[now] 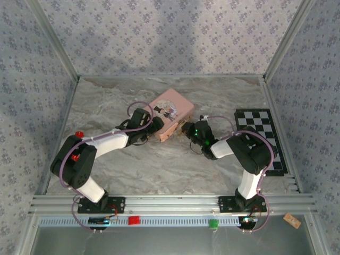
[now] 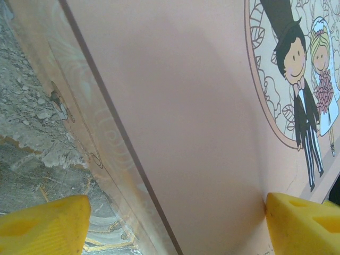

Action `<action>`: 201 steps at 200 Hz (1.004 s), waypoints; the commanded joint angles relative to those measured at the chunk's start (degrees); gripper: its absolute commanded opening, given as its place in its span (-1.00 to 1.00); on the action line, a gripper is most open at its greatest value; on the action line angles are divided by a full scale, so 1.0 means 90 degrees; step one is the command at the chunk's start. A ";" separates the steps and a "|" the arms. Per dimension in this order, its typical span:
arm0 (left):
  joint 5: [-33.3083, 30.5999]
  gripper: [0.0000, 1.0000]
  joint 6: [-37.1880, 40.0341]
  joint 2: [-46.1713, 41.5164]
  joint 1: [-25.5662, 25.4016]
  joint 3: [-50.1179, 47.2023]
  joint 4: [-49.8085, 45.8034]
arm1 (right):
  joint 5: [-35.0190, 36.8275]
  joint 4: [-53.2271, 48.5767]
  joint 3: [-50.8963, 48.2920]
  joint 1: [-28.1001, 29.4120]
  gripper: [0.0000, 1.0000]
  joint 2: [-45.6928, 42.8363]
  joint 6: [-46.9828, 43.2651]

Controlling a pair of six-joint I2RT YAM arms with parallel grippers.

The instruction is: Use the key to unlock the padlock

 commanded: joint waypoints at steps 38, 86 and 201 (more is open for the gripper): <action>-0.0118 0.67 0.0010 0.0155 -0.0033 -0.0005 -0.0807 | 0.0325 0.0520 0.0169 -0.0127 -1.00 -0.0150 -0.0026; -0.0146 0.67 0.0106 0.0191 -0.0016 0.0074 -0.0878 | 0.0315 -0.0394 -0.0103 -0.0529 -1.00 -0.1027 -0.0627; -0.0165 0.69 0.0581 0.0422 0.0401 0.0390 -0.0914 | -0.0079 -0.7387 0.0730 -0.1215 -1.00 -0.3882 -0.4255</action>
